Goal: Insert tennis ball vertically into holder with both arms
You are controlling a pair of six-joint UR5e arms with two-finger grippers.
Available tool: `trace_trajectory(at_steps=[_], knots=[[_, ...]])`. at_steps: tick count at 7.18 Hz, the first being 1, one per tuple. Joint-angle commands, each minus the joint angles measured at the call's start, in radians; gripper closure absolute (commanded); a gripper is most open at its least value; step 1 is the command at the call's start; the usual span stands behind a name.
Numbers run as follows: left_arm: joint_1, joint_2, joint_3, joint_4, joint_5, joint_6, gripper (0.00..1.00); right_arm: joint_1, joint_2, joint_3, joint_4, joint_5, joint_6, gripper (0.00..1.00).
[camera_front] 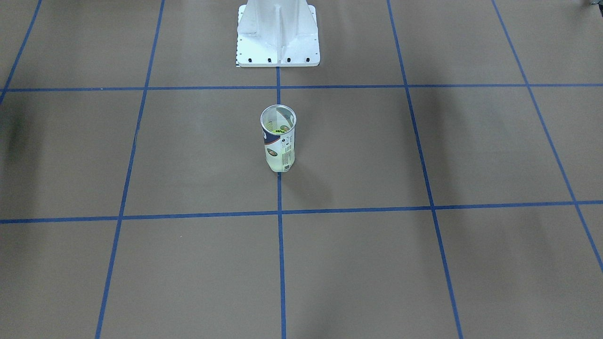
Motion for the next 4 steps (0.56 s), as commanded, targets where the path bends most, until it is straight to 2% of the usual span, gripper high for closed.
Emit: trace_trajectory(at_steps=[1,2,3,4], knots=[[0.023,-0.017,-0.012,0.001,0.042,0.009,0.01,-0.001,-0.006,-0.001,0.005,0.001,0.002,0.01],[0.081,-0.009,-0.023,0.01,0.069,0.035,0.01,-0.003,-0.006,-0.007,0.005,0.001,0.008,0.01],[0.089,0.003,-0.026,0.01,0.109,0.043,0.01,-0.003,-0.005,-0.007,0.006,-0.001,0.008,0.01],[0.105,0.008,-0.016,0.016,0.134,0.151,0.01,-0.003,-0.005,-0.009,0.005,-0.002,0.014,0.01]])
